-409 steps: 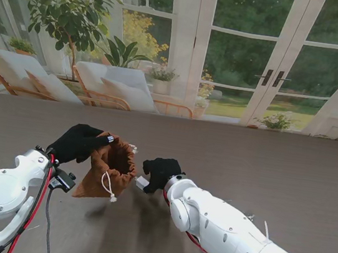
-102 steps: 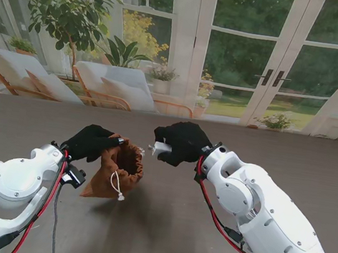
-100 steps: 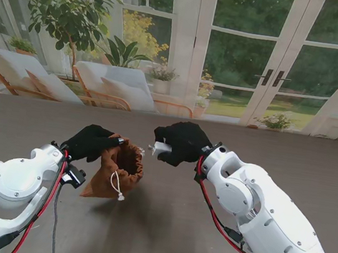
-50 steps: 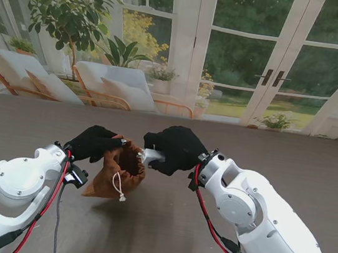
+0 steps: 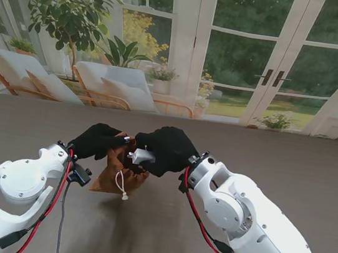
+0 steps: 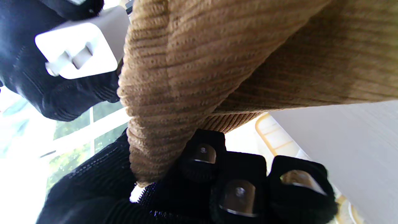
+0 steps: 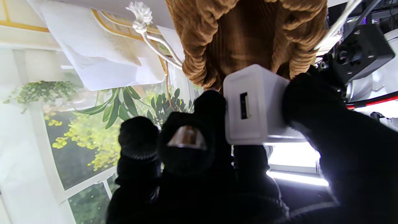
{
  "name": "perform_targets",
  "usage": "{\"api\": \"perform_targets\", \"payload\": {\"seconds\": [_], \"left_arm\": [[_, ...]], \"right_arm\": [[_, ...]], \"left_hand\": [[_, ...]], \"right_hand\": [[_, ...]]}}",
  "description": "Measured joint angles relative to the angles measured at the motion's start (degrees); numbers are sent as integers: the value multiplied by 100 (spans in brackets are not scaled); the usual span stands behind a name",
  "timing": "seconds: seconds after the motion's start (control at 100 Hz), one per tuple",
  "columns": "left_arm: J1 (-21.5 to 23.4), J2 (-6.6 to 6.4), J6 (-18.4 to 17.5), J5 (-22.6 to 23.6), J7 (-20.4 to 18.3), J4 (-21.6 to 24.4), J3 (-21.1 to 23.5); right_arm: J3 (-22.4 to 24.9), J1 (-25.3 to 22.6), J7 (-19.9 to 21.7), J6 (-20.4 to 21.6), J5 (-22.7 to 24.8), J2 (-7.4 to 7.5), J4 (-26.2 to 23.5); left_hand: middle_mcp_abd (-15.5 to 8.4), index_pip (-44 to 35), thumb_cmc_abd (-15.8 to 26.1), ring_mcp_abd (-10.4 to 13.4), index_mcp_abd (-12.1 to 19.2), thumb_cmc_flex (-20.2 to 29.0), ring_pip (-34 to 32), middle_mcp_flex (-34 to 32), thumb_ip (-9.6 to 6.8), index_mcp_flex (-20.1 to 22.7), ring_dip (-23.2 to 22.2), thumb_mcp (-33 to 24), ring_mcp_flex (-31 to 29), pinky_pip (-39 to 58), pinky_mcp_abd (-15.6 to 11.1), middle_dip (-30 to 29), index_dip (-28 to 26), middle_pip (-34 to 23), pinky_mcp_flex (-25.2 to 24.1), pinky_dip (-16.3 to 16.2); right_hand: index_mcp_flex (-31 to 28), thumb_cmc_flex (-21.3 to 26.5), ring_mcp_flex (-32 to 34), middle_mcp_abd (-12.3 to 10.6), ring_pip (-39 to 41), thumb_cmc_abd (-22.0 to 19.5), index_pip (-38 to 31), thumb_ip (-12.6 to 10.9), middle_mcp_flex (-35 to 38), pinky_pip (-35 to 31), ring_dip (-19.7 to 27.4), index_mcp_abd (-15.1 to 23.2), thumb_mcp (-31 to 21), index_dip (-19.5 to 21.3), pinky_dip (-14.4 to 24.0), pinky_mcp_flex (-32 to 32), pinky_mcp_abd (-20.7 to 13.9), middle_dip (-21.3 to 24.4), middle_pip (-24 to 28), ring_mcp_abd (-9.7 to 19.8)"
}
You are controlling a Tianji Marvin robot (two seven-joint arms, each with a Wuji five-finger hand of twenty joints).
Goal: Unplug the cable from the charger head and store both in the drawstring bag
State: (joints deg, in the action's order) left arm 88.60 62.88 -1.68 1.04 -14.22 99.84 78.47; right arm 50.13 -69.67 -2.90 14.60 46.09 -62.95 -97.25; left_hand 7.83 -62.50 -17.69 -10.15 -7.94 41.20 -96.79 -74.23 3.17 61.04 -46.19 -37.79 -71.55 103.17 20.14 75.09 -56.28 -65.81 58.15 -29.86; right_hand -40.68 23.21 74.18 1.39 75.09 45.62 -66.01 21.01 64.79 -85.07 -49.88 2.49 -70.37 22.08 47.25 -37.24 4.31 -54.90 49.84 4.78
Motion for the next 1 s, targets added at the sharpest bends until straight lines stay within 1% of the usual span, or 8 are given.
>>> {"api": "perform_targets", "payload": {"seconds": [0.07,0.32,0.53,0.67,0.91,0.95,1.0], "left_arm": [[-11,2,-71,-9,27,-38,-25],[-119,6,-103,-118,33,-125,-152],[-221,31,-185,-162,78,-166,-257],[-272,49,-221,-210,132,-200,-303],[-348,67,-219,-302,143,-278,-375],[-359,69,-214,-315,142,-288,-384],[-367,69,-211,-317,139,-296,-393]], "right_arm": [[-62,61,-74,-108,57,-26,44],[-272,175,-361,-623,287,-88,177],[-388,177,-491,-792,402,-119,260],[-446,151,-576,-963,470,-132,262],[-530,68,-731,-1309,581,-156,249],[-541,59,-728,-1366,582,-160,246],[-544,48,-704,-1412,590,-161,234]], "left_hand": [[0,0,0,-1,-1,0,0,0,0,0,0,0,0,0,1,0,0,0,0,0],[4,0,0,-7,-4,0,0,0,0,0,0,0,0,0,2,1,0,2,0,0],[7,0,0,-10,-7,0,0,0,0,0,0,0,0,0,4,3,0,5,0,0],[10,0,0,-12,-10,0,0,0,0,0,0,0,0,1,5,3,0,6,0,0],[16,0,0,-19,-13,1,0,-1,-1,0,0,0,0,1,15,4,0,9,0,-7],[18,0,0,-21,-16,1,0,-1,-19,0,0,0,0,1,16,4,0,9,0,-10],[23,0,1,-26,-23,2,0,-1,-81,0,0,0,0,1,18,4,1,10,0,-10]], "right_hand": [[0,0,0,0,0,0,0,0,0,0,0,0,0,0,1,0,0,0,-1,0],[0,0,0,1,60,0,0,0,11,0,-10,1,0,0,4,0,108,0,-57,-3],[0,0,9,1,192,0,0,0,58,0,-14,1,0,0,5,0,125,0,-75,-24],[-57,-1,60,0,416,0,0,0,141,0,-142,-50,0,-22,7,0,187,46,-130,-27],[-226,-4,95,-5,827,70,0,0,279,-194,-249,-143,1,-200,11,0,207,220,-205,-41],[-255,-4,95,-7,890,82,0,0,293,-244,-277,-149,1,-204,11,0,208,234,-206,-41],[-312,-4,107,-21,981,143,0,0,342,-341,-332,-165,2,-207,11,0,208,242,-217,-45]]}}
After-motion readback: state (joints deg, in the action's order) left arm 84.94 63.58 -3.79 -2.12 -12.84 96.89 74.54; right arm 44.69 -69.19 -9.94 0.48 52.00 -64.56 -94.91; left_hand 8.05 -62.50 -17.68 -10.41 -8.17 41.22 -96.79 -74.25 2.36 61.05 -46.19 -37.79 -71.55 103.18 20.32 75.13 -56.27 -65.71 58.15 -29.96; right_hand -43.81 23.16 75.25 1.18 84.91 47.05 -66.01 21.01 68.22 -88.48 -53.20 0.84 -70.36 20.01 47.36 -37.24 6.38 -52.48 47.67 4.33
